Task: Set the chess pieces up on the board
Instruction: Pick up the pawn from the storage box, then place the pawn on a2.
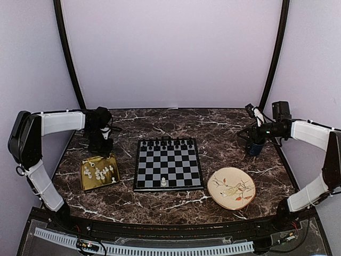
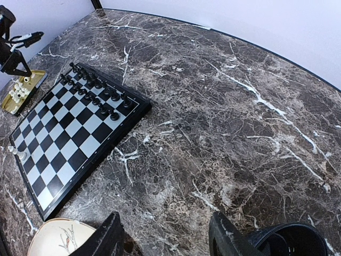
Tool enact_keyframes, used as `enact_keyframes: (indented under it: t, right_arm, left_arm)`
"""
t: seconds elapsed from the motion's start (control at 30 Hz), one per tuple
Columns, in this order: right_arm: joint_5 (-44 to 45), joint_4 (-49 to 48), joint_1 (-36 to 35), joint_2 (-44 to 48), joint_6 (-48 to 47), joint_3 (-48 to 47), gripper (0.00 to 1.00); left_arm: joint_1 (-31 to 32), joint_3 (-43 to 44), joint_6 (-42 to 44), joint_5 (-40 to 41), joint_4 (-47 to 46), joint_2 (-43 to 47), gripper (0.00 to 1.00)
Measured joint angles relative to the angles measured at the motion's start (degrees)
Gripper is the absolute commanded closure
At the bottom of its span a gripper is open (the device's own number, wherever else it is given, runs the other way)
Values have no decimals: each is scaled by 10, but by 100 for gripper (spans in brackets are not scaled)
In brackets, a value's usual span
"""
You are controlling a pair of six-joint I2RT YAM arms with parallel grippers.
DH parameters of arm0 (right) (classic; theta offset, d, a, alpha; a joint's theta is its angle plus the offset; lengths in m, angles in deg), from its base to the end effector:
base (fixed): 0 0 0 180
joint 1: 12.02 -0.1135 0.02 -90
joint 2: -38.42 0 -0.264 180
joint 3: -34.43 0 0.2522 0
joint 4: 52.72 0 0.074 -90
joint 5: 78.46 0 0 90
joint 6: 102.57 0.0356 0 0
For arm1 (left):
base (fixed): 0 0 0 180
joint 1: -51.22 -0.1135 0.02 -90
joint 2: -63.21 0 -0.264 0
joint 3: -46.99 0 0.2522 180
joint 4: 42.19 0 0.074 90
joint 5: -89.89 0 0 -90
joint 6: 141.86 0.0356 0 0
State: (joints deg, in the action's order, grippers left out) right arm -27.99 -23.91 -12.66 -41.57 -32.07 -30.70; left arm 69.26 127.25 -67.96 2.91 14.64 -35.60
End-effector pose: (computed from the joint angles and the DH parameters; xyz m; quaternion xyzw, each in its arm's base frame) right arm 0.2910 0.0259 0.2387 -0.2823 0.8286 0.2460 0.4161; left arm 0.3117 -0.0995 0.1881 0.0134 0.9914 -0.0124 0.1293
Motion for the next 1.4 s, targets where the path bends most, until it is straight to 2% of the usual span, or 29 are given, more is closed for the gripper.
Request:
enact_keyframes:
  t: [0.1,0.23,0.37,0.5,0.7,0.93,1.4]
  right_arm:
    - [2,0,0,0,0,0,45]
    - [4,0,0,1,0,0,45]
    - [6,0,0,2,0,0,45]
    - [6,0,0,4,-1,0,45]
    - [6,0,0,4,-2,0,45]
    - [6,0,0,4,-2,0,45]
    - [6,0,0,4,-4,0,45]
  left_arm:
    - [7,12,20,-25,-29,23,100]
    - [30,10,63,-113,-89,66,100]
    - [81,8,106,-188,-132,83,100]
    - [134,0,137,-212,-136,81,100]
    - [195,-7,166,-189,-115,64,100]
    - [256,15,189,-116,-57,8,100]
    - [288,48,202,-42,-2,-29,99]
